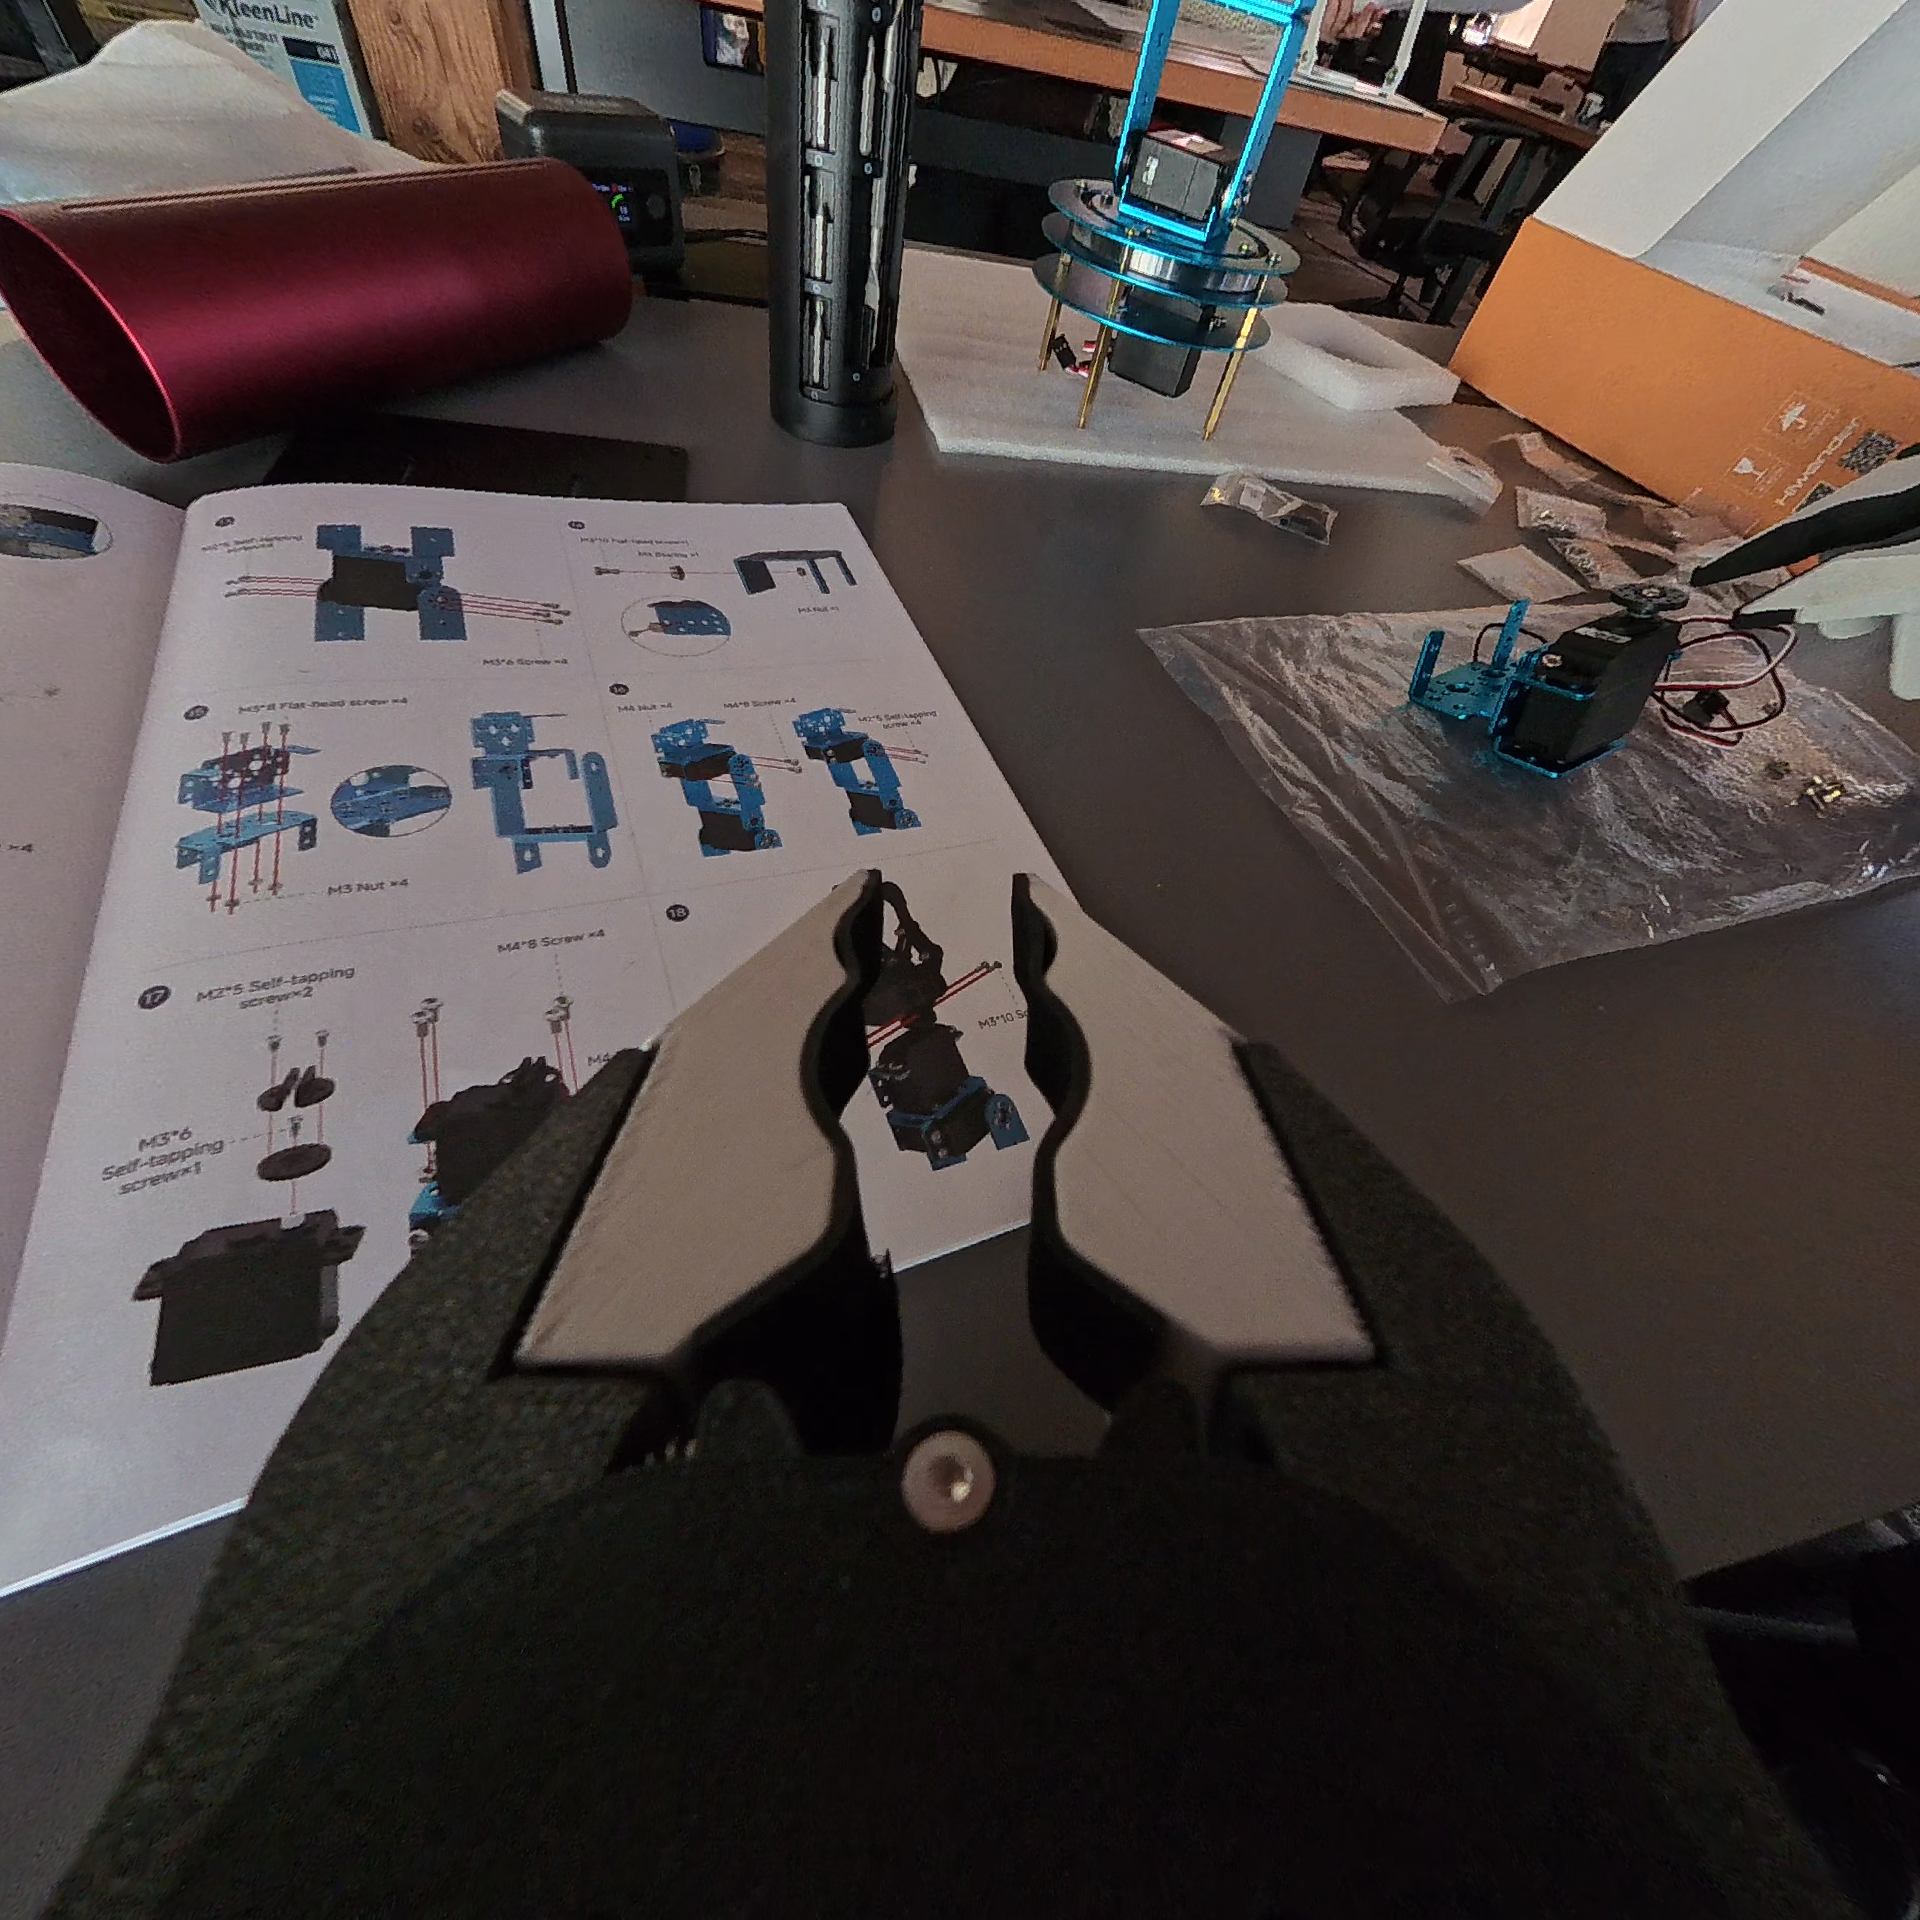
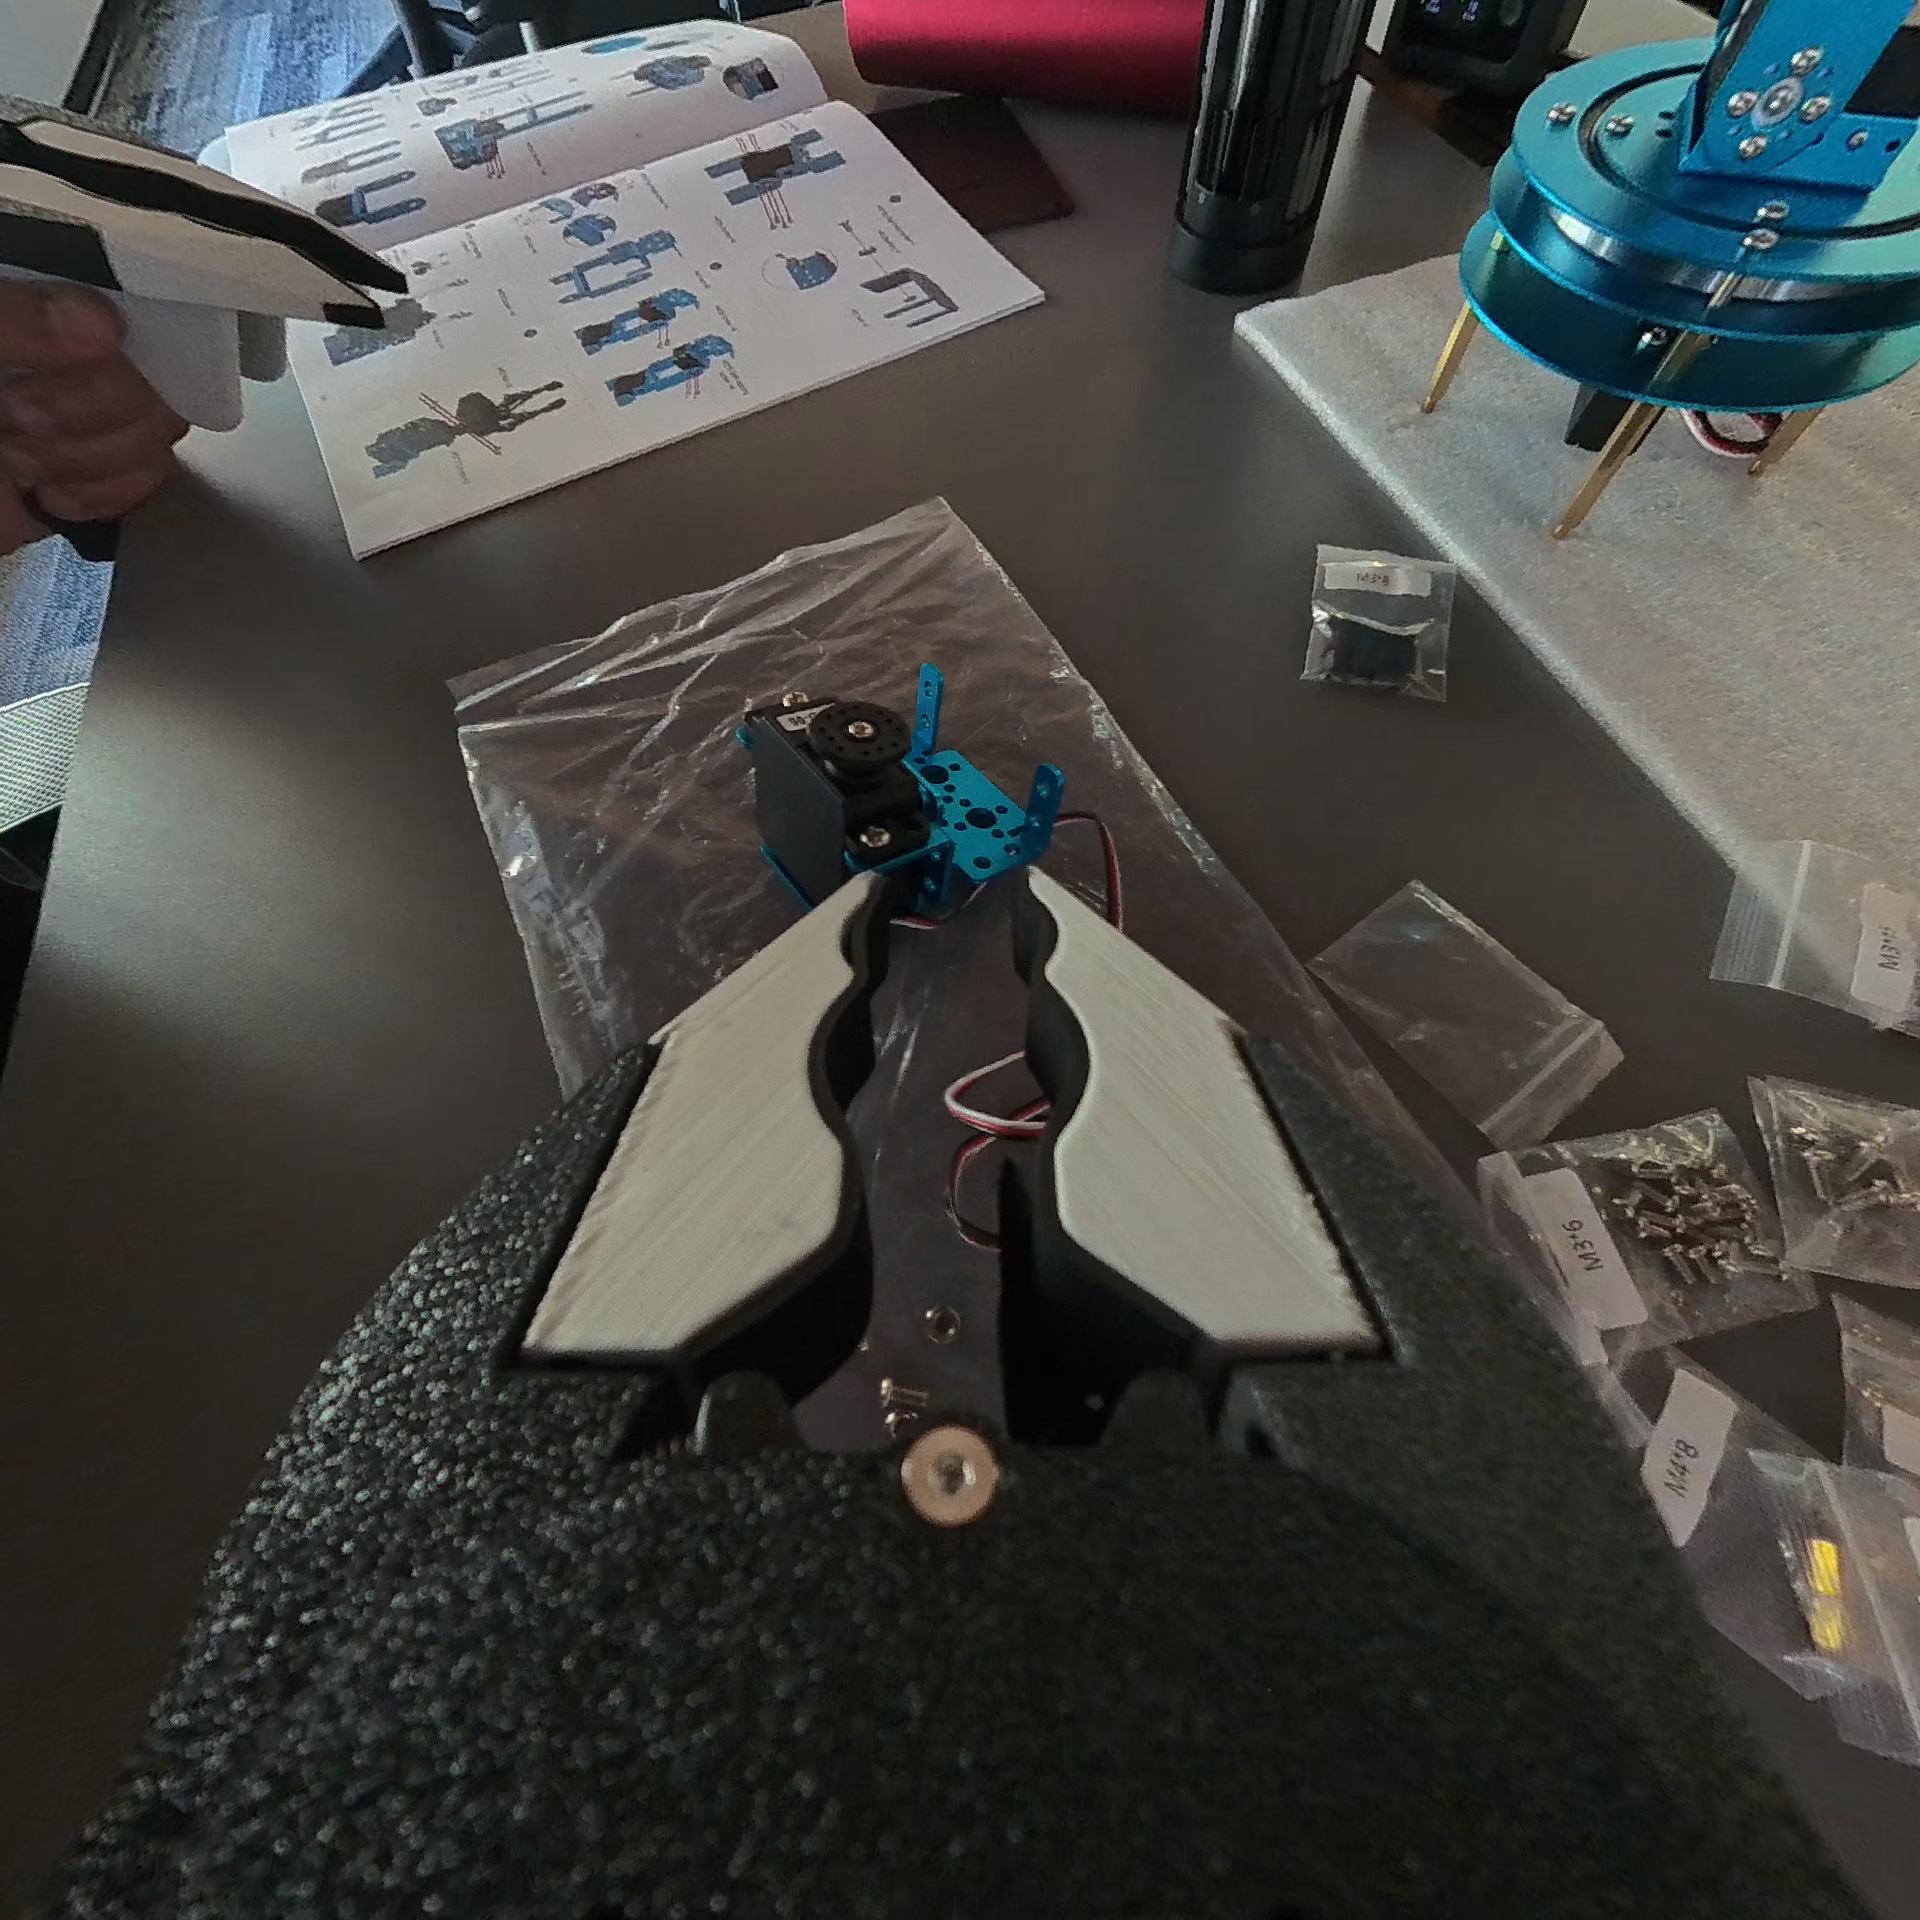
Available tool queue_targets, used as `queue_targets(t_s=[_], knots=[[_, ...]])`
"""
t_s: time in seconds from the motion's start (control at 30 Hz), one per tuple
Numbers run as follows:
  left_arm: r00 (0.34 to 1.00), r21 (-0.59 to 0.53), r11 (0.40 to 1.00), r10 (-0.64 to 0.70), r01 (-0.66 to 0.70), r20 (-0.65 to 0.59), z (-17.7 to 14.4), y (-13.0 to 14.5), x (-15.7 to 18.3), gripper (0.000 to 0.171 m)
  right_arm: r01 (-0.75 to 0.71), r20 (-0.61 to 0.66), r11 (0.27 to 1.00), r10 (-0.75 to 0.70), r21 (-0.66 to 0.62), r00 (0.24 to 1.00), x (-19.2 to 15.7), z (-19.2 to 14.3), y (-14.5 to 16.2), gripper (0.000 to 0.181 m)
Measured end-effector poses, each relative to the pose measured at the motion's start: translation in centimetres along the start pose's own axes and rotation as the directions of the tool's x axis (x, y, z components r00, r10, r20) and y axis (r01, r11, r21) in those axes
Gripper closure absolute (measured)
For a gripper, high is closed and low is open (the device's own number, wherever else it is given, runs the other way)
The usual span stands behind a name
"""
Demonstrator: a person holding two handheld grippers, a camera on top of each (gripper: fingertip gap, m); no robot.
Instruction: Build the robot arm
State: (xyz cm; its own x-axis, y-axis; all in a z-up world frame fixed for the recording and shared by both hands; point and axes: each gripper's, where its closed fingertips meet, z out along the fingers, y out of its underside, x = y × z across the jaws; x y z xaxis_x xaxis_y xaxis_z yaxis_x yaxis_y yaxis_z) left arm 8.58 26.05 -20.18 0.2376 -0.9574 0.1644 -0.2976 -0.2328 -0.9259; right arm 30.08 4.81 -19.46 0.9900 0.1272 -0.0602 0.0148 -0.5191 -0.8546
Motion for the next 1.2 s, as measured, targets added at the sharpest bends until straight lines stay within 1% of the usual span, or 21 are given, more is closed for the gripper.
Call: queue_targets(t_s=[0.03, 0.07, 0.1, 0.17, 0.2, 0.23, 0.3, 0.33, 0.37, 0.47, 0.53, 0.57, 0.6, 0.67, 0.73, 0.77, 0.8, 0.87, 1.07, 1.13, 1.2], knots=[[1.0, -0.001, 1.0, 0.0, 0.0, 0.0, 0.0, 0.0, 0.0, 0.147, 0.009, 0.026, 1.0, -0.009, 0.009, 1.0, -0.5, 0.0, -0.2, 0.157], [1.0, -0.004, 1.0, -0.001, 0.001, -0.001, 0.1, 0.0, 0.0, 0.147, 0.027, 0.07, 0.999, -0.028, 0.019, 0.997, -1.4, 0.0, -0.7, 0.152], [1.0, -0.01, 1.0, -0.002, 0.002, -0.001, 0.1, 0.1, 0.0, 0.147, 0.06, 0.088, 0.998, -0.06, -0.003, 0.994, -1.8, 0.2, -0.9, 0.149], [1.0, -0.015, 1.0, -0.001, 0.001, -0.001, 0.2, 0.1, 0.0, 0.147, 0.146, 0.112, 0.984, -0.134, -0.107, 0.985, -2.0, 0.9, -0.9, 0.139], [1.0, -0.014, 1.0, 0.0, 0.0, -0.001, 0.1, 0.1, 0.0, 0.147, 0.188, 0.128, 0.969, -0.168, -0.158, 0.977, -2.0, 1.2, -0.9, 0.138], [1.0, -0.01, 1.0, -0.001, 0.001, -0.001, 0.1, 0.1, 0.0, 0.148, 0.225, 0.17, 0.95, -0.191, -0.217, 0.967, -2.1, 1.7, -0.7, 0.138], [1.0, -0.002, 1.0, -0.006, 0.006, 0.003, 0.0, 0.0, -0.1, 0.148, 0.29, 0.254, 0.897, -0.211, -0.334, 0.944, -2.0, 2.6, -0.4, 0.132], [1.0, -0.001, 1.0, -0.008, 0.008, 0.005, 0.0, 0.0, -0.1, 0.148, 0.313, 0.308, 0.875, -0.202, -0.37, 0.93, -2.3, 2.9, -0.4, 0.137], [1.0, 0.001, 1.0, -0.01, 0.01, 0.006, 0.0, 0.0, -0.1, 0.148, 0.336, 0.376, 0.847, -0.178, -0.413, 0.909, -2.9, 3.2, -0.2, 0.139], [1.0, 0.012, 1.0, -0.011, 0.011, 0.012, -0.1, -0.1, -0.2, 0.148, 0.414, 0.445, 0.724, -0.164, -0.552, 0.88, -3.0, 4.5, 0.9, 0.141], [1.0, 0.021, 1.0, -0.015, 0.014, 0.011, -0.2, -0.2, -0.2, 0.148, 0.46, 0.444, 0.652, -0.205, -0.603, 0.872, -2.8, 4.9, 1.5, 0.15], [1.0, 0.026, 1.0, -0.017, 0.016, 0.009, -0.3, -0.3, -0.2, 0.148, 0.488, 0.446, 0.632, -0.241, -0.602, 0.862, -2.9, 4.9, 1.4, 0.152], [1.0, 0.031, 0.999, -0.018, 0.018, 0.006, -0.3, -0.3, -0.2, 0.148, 0.532, 0.438, 0.617, -0.314, -0.581, 0.842, -3.0, 4.7, 1.1, 0.153], [1.0, 0.041, 0.999, -0.024, 0.024, -0.002, -0.5, -0.4, -0.1, 0.148, 0.627, 0.39, 0.584, -0.492, -0.515, 0.778, -3.2, 4.3, 0.6, 0.154], [1.0, 0.044, 0.999, -0.027, 0.027, -0.01, -0.5, -0.4, -0.1, 0.148, 0.695, 0.348, 0.545, -0.609, -0.469, 0.713, -4.2, 3.7, 0.8, 0.153], [1.0, 0.039, 0.999, -0.024, 0.024, -0.013, -0.4, -0.4, 0.0, 0.148, 0.731, 0.297, 0.515, -0.685, -0.448, 0.665, -4.3, 3.7, 0.6, 0.154], [1.0, 0.035, 0.999, -0.017, 0.018, -0.013, -0.4, -0.3, 0.1, 0.148, 0.776, 0.256, 0.468, -0.76, -0.424, 0.598, -4.5, 3.5, 0.5, 0.153], [1.0, 0.03, 1.0, -0.001, 0.002, -0.009, -0.3, -0.3, 0.2, 0.148, 0.824, 0.177, 0.384, -0.855, -0.415, 0.488, -4.9, 3.1, 0.3, 0.153], [1.0, 0.049, 0.999, -0.011, 0.011, -0.002, -0.5, -0.5, 0.0, 0.149, 0.881, 0.049, 0.226, -0.962, -0.416, 0.27, -6.2, 2.7, 0.1, 0.153], [1.0, 0.048, 0.999, -0.01, 0.009, 0.004, -0.5, -0.5, 0.0, 0.149, 0.894, 0.032, 0.198, -0.973, -0.402, 0.229, -6.7, 2.8, 0.0, 0.153], [1.0, 0.048, 0.999, -0.012, 0.012, 0.007, -0.4, -0.5, -0.1, 0.149, 0.899, 0.022, 0.194, -0.975, -0.392, 0.22, -6.8, 2.9, -0.1, 0.153]])
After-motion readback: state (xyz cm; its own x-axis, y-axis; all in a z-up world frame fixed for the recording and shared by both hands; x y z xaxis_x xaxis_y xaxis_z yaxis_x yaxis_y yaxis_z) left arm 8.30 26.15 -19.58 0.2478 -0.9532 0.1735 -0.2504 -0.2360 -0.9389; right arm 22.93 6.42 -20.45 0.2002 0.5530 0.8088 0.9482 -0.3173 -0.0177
